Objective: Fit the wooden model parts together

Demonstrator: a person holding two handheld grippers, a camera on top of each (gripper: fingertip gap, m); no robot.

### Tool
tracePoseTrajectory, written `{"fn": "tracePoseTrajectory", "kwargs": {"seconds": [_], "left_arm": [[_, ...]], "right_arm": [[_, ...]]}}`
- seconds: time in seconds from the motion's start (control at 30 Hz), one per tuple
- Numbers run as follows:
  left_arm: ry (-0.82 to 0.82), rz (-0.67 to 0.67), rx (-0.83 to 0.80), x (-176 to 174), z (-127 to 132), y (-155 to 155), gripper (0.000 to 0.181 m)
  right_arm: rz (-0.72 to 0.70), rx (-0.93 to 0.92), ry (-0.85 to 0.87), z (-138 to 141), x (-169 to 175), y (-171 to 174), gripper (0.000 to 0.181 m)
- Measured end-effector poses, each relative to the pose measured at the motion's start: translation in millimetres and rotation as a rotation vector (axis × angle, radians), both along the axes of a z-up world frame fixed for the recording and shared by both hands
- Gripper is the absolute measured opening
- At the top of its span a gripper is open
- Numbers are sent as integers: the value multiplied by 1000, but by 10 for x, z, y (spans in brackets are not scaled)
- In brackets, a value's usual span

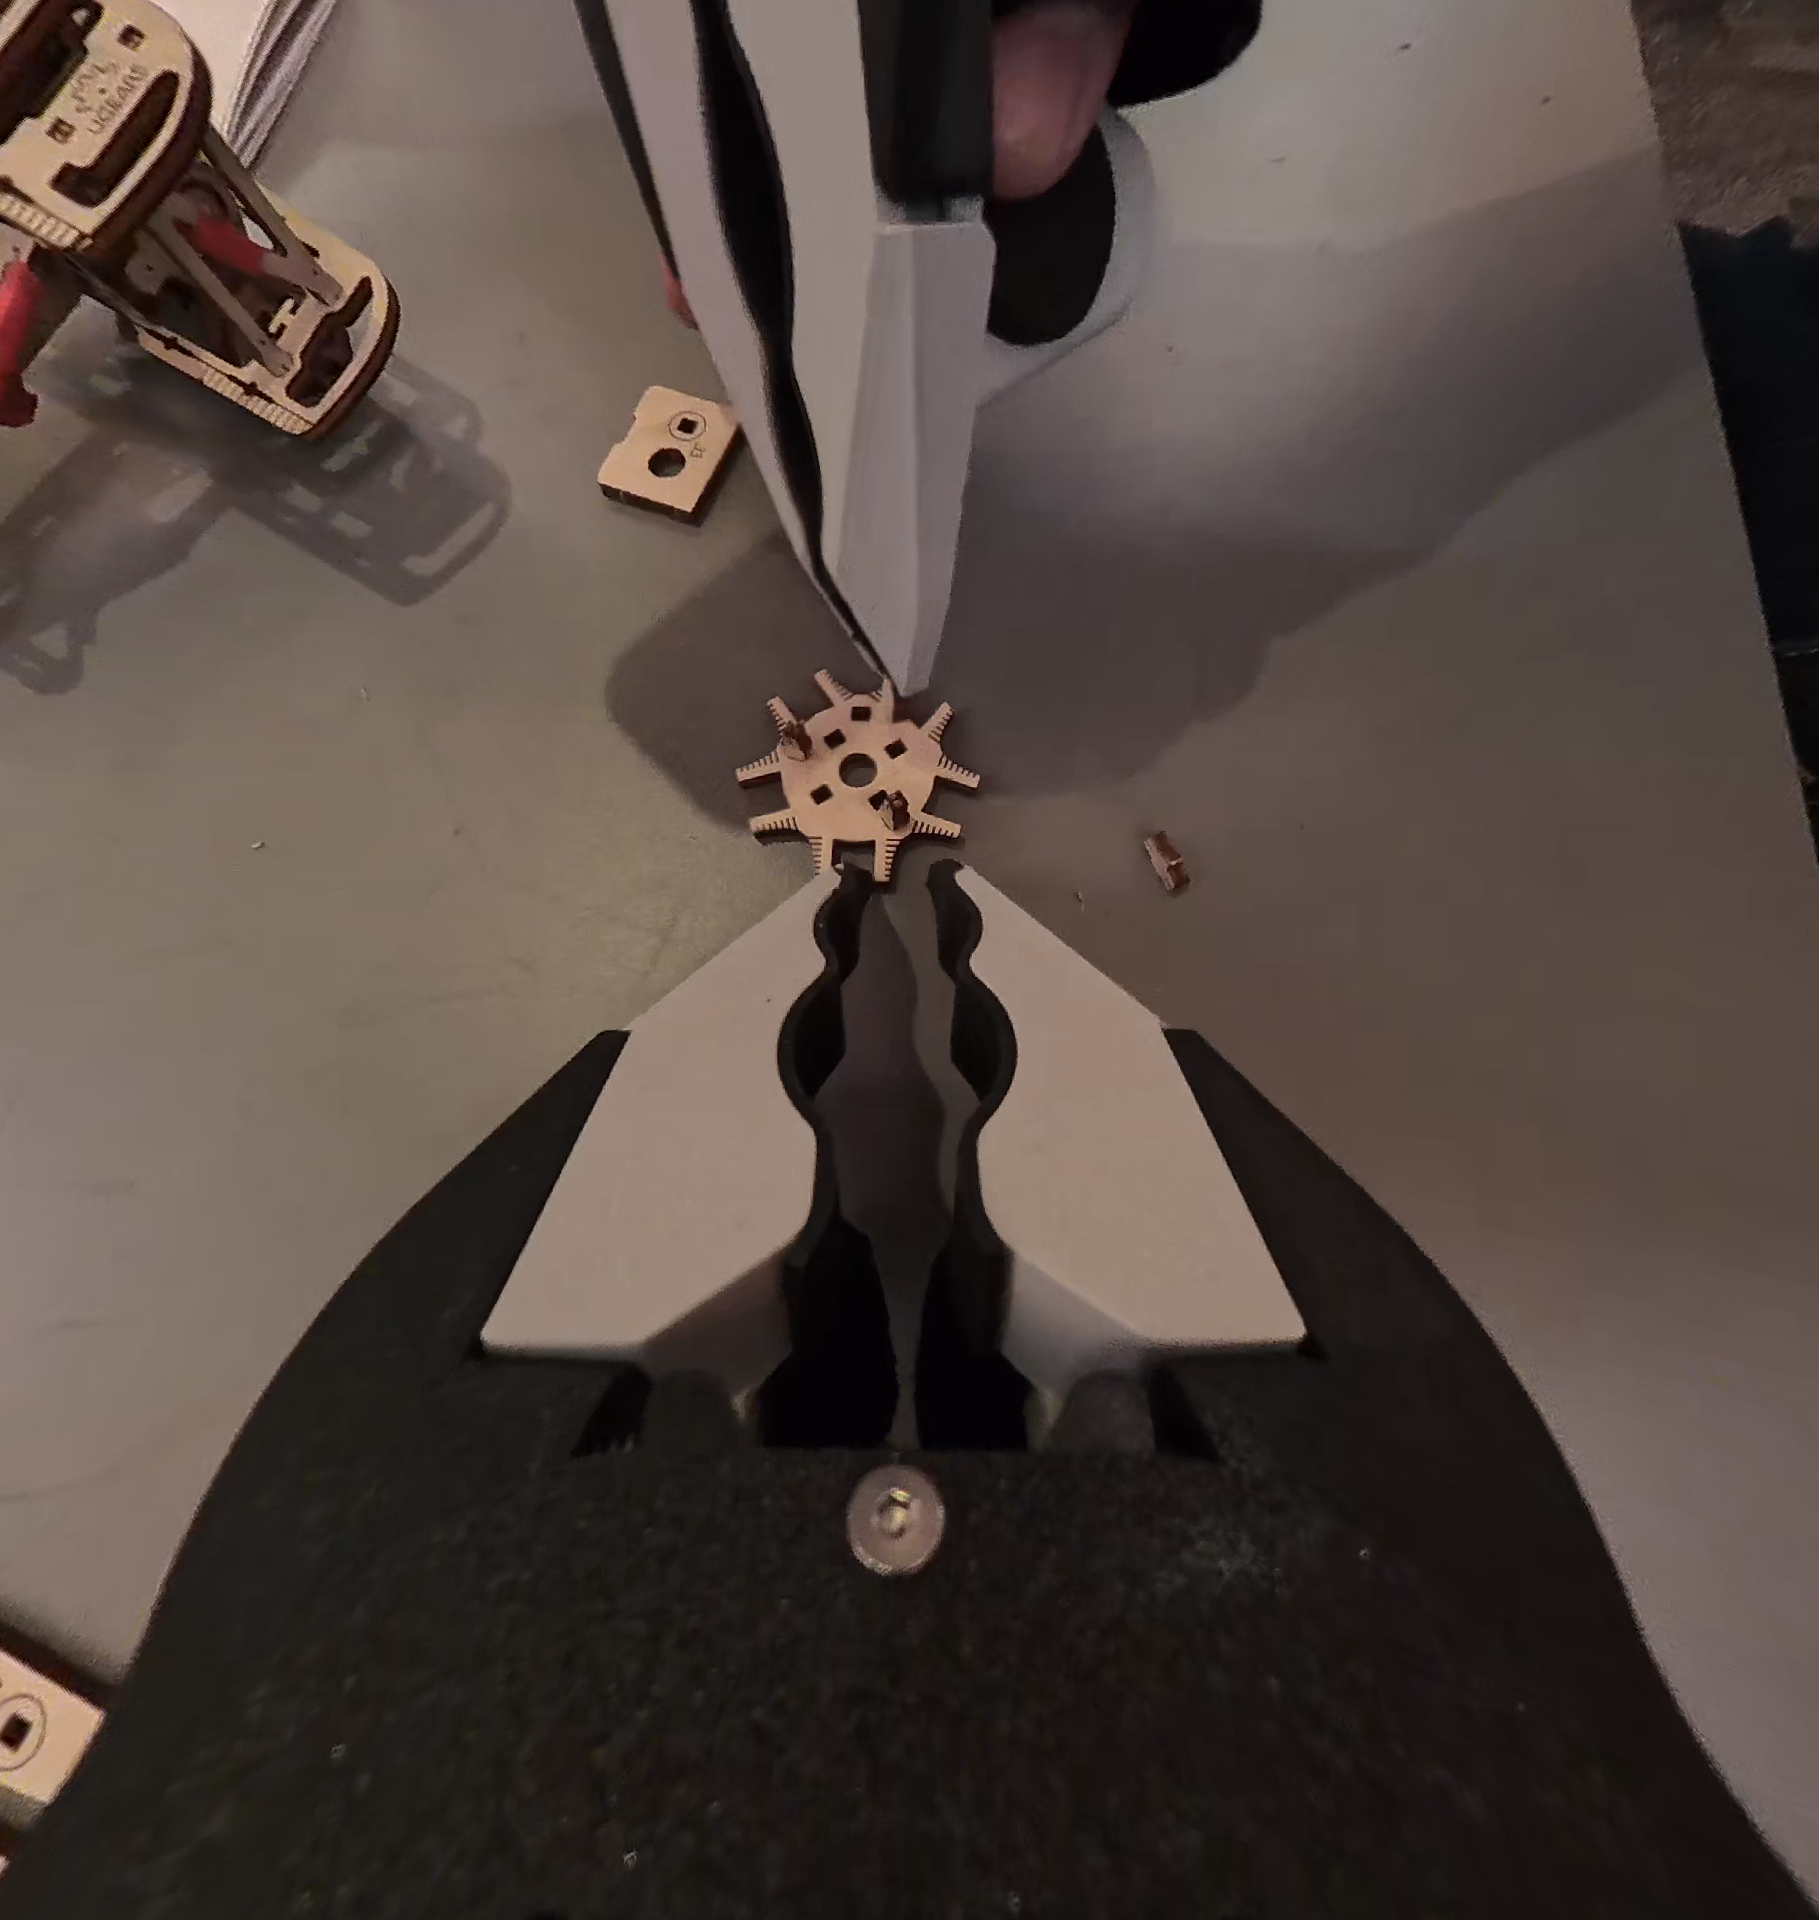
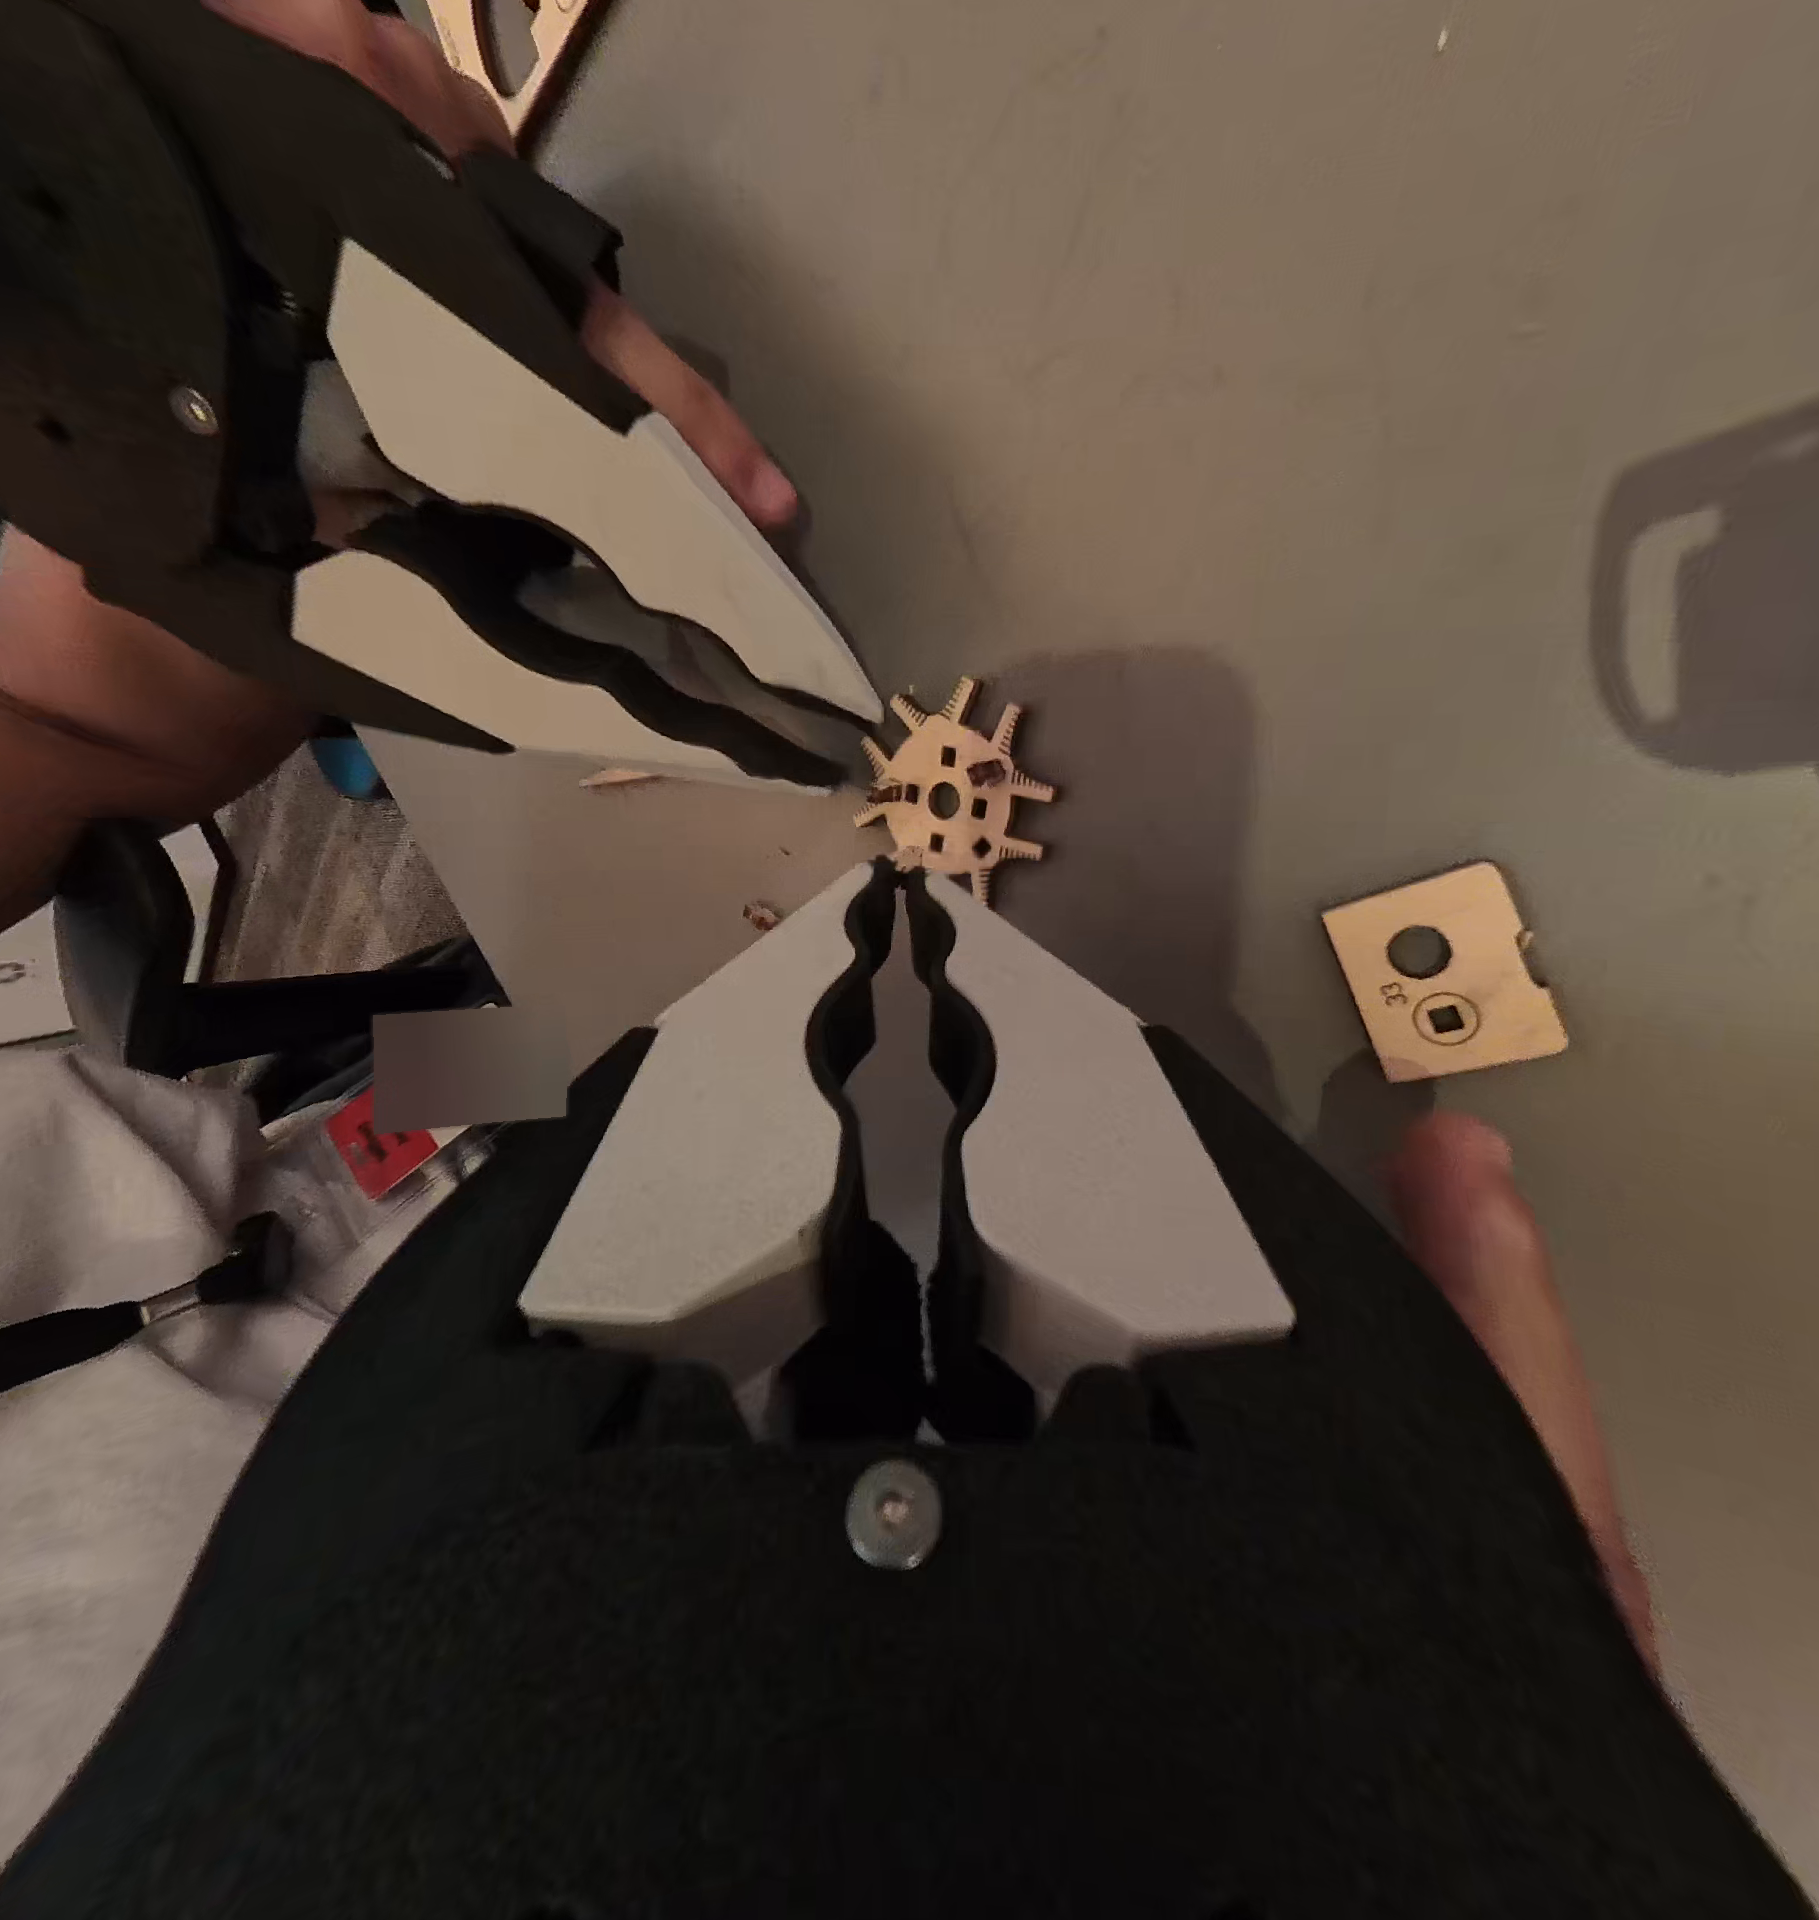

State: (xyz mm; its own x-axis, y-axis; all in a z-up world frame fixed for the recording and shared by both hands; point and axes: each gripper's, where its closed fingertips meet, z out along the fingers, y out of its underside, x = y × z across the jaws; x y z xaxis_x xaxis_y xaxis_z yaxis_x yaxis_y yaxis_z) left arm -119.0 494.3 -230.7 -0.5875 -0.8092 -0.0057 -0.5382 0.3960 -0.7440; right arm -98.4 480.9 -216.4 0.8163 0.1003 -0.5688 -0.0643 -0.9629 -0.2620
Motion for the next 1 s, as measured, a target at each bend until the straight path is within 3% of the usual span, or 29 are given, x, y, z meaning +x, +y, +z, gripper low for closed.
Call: {"fn": "tracePoseTrajectory", "kwargs": {"seconds": [0.33, 1.0], "left_arm": [[-6, 0, 34, 49, -28, -16, 1], [-10, 9, 39, 58, -29, -9, 1]], "right_arm": [[32, -40, -34, -11, 74, 31, 2], [136, -112, -182, -75, 35, 17, 2]]}}
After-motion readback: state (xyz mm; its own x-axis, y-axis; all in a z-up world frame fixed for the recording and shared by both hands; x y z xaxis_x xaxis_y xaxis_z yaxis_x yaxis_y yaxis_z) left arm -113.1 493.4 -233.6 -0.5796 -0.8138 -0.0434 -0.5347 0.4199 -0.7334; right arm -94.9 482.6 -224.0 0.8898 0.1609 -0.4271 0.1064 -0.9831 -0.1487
